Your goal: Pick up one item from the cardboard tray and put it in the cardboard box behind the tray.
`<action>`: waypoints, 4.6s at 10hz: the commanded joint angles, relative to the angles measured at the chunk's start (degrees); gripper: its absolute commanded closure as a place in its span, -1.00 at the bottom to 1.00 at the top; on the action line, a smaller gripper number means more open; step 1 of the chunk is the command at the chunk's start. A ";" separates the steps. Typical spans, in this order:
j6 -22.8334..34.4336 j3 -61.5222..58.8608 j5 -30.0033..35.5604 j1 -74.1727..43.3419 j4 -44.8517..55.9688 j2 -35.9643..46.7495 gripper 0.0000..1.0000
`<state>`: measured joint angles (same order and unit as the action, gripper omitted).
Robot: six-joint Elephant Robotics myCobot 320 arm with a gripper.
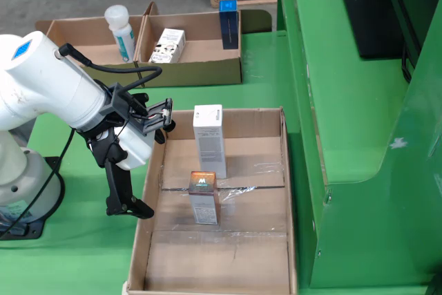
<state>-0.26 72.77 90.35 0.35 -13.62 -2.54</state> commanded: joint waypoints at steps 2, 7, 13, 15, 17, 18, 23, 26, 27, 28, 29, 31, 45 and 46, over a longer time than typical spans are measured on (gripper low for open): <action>0.00 -1.58 0.00 0.00 -0.70 1.05 -1.00; 0.00 -1.58 0.00 0.00 -0.70 1.05 -1.00; 0.00 -1.58 0.00 0.00 -0.70 1.05 -1.00; -1.26 -1.37 -0.97 2.02 -1.38 0.60 -1.00; -4.21 -2.96 -3.23 6.19 -0.74 -0.82 -1.00; -5.96 -5.39 -4.25 8.07 1.43 -2.11 -1.00; -12.64 -9.51 -8.26 16.63 6.69 -2.98 -1.00; -13.87 -9.54 -8.36 18.28 7.96 -2.60 -1.00; -14.13 -8.61 -8.58 18.83 7.85 -1.70 -1.00; -14.50 -7.81 -8.76 19.46 7.88 -0.94 -1.00; -15.26 -6.58 -9.15 20.65 7.96 0.27 -1.00; -15.86 -5.83 -9.35 21.60 7.91 0.85 -1.00; -23.39 -23.65 -11.02 31.20 15.94 -12.31 -1.00; -23.65 -24.63 -11.09 31.25 16.34 -12.81 -1.00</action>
<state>-23.02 53.34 79.89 31.02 2.02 -14.85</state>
